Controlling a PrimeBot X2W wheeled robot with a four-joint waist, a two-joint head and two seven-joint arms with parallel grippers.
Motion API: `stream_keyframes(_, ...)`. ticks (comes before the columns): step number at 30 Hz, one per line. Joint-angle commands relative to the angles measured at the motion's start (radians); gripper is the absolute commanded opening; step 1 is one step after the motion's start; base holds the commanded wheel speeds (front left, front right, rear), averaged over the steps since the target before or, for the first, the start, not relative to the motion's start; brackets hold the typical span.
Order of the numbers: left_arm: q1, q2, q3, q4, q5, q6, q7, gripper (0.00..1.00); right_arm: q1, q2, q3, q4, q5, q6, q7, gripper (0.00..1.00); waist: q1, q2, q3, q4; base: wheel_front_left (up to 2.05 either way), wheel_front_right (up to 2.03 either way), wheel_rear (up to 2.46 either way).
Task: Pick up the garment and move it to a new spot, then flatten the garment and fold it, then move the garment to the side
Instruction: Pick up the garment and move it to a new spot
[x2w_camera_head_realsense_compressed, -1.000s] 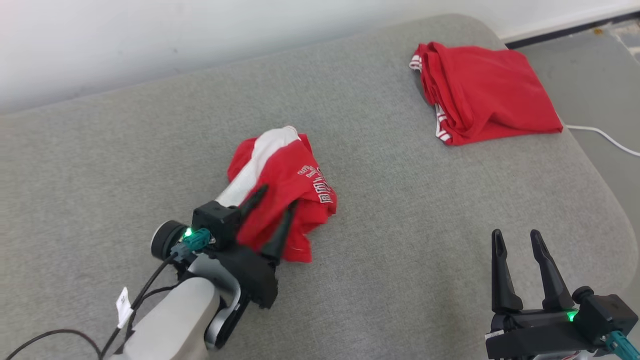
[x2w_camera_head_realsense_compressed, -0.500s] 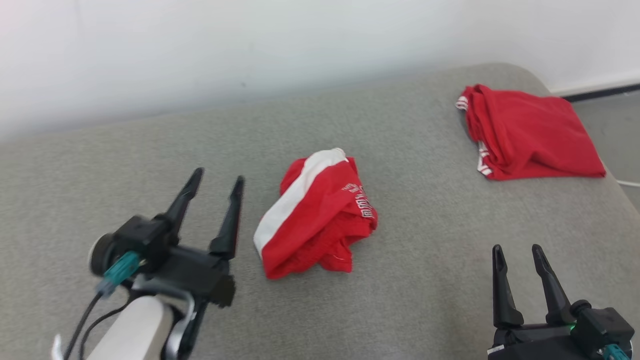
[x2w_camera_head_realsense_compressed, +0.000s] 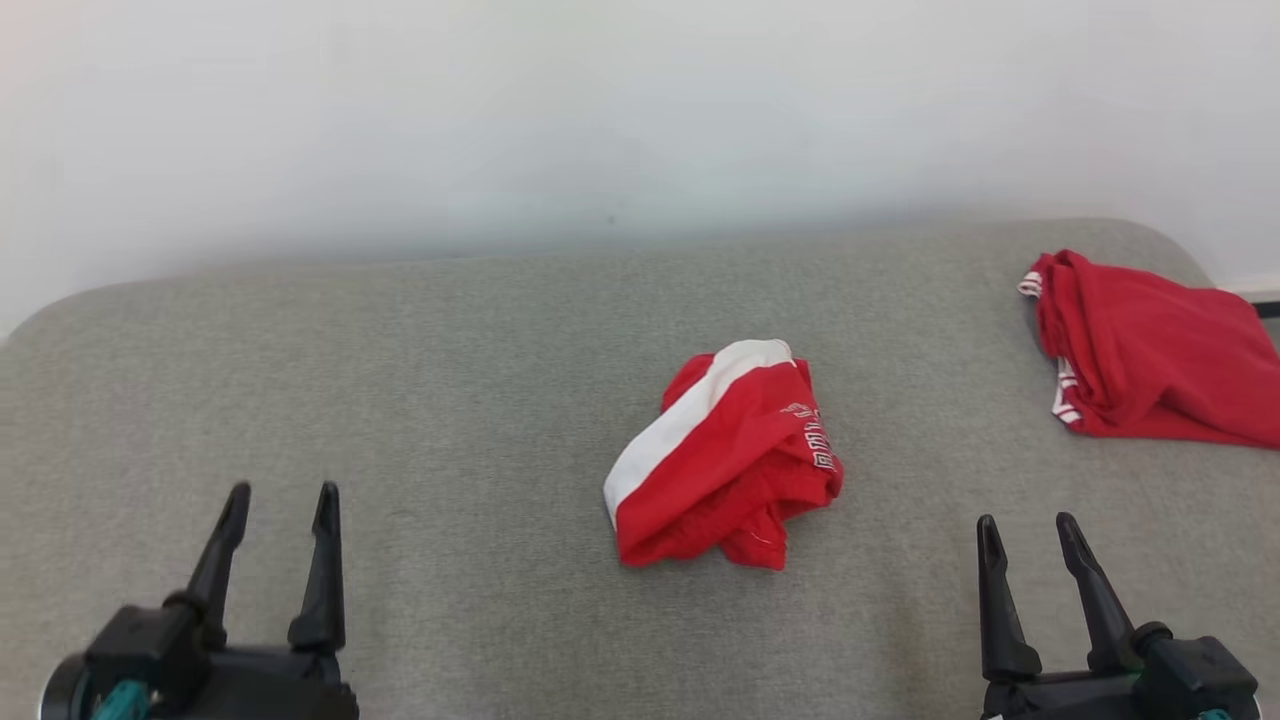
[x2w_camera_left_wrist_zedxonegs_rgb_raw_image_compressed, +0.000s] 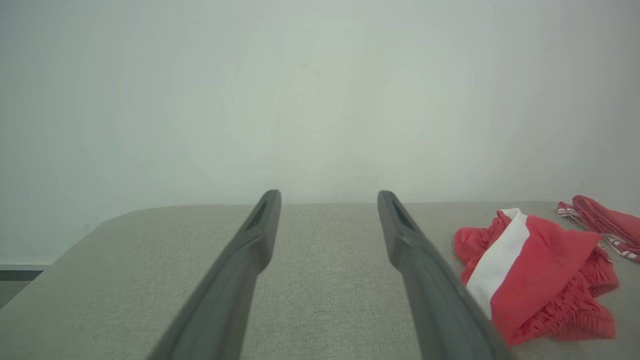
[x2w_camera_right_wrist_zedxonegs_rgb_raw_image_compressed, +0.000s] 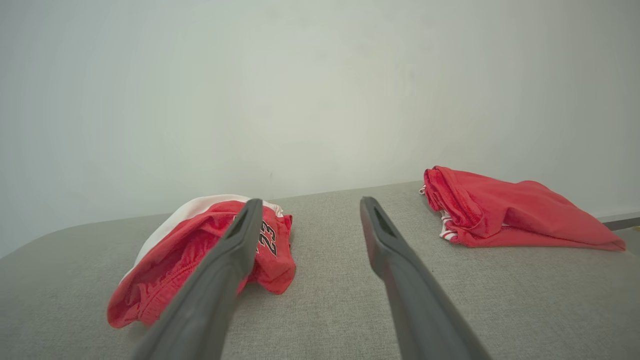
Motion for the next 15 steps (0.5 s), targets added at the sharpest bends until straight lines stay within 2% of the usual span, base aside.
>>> stream_keyframes(1,0.035,-0.011,0.015,-0.005,0.009,-0.005,-0.002,1.00,0.012,0.000,0.001,0.002,-0.002,0.000,0.000,1.00,0.0002,0.0000,-0.015,0.028,0.00,0.00,0.00)
stream_keyframes(6,0.089,-0.046,0.060,-0.005,0.024,-0.022,-0.002,1.00,0.021,0.000,0.008,0.009,-0.001,0.000,0.000,1.00,0.0002,0.0000,-0.017,0.045,0.00,0.00,0.00)
stream_keyframes(15,0.167,-0.124,0.154,0.019,0.062,-0.091,-0.002,1.00,0.040,0.000,0.037,0.041,0.007,0.000,0.000,1.00,0.0002,0.0000,-0.014,0.065,0.00,0.00,0.00)
